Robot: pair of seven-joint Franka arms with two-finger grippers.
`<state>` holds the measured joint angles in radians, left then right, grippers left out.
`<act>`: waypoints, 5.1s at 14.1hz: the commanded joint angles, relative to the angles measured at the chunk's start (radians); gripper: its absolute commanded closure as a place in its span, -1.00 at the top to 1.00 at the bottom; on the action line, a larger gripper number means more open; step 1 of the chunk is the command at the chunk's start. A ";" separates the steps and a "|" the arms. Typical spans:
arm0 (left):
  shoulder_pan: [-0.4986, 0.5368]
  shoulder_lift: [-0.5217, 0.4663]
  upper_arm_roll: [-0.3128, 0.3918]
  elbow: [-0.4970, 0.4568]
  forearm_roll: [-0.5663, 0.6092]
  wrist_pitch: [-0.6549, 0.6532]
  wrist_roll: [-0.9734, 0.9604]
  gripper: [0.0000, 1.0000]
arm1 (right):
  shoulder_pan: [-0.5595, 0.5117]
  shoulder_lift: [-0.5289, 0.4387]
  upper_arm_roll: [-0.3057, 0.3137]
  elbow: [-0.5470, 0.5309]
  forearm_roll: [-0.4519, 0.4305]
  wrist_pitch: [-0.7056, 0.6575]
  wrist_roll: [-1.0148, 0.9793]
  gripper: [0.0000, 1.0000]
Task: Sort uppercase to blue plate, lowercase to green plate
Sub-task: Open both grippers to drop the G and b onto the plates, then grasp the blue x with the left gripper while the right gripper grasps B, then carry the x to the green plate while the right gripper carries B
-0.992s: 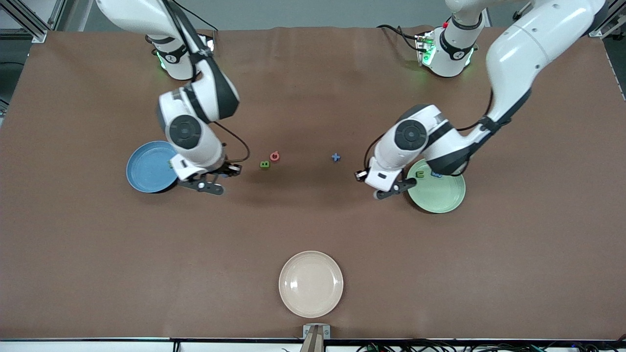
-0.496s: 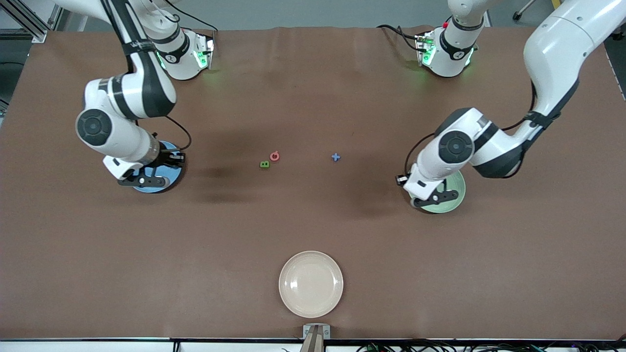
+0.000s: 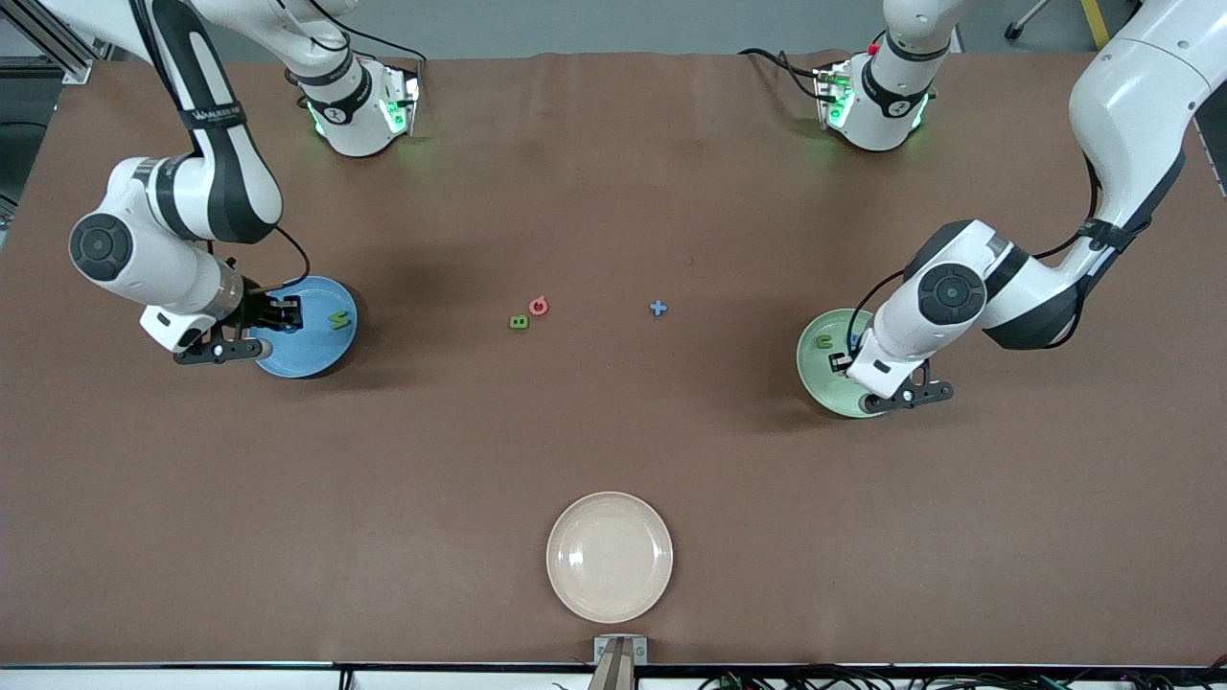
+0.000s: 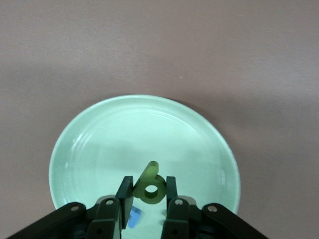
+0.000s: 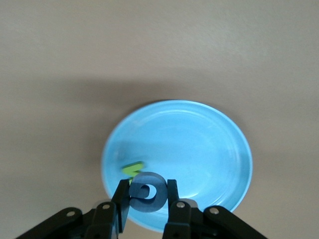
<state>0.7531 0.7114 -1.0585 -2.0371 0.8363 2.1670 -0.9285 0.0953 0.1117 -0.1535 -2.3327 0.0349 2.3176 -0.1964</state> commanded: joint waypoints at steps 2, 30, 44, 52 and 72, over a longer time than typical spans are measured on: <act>0.042 0.026 0.023 -0.035 0.075 0.060 0.010 -0.72 | -0.068 -0.043 0.020 -0.212 -0.010 0.216 -0.070 -0.96; -0.753 0.049 0.202 0.216 -0.148 0.076 -0.863 0.99 | 0.473 -0.029 0.026 -0.169 0.002 0.262 0.857 1.00; -0.905 0.106 0.334 0.184 -0.178 0.175 -0.954 0.82 | 0.652 0.293 0.025 0.154 0.000 0.310 1.002 0.93; -0.903 0.106 0.333 0.183 -0.177 0.181 -0.937 -0.20 | 0.656 0.330 0.028 0.156 0.003 0.345 1.003 0.21; -0.201 0.028 -0.092 0.011 -0.090 -0.065 -0.432 -0.89 | 0.698 0.368 0.026 0.159 0.005 0.350 1.040 0.21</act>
<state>0.4661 0.7622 -1.1012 -1.9744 0.6978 2.1442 -1.4056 0.7780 0.4664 -0.1172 -2.1843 0.0360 2.6674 0.8215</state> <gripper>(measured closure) 0.683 0.392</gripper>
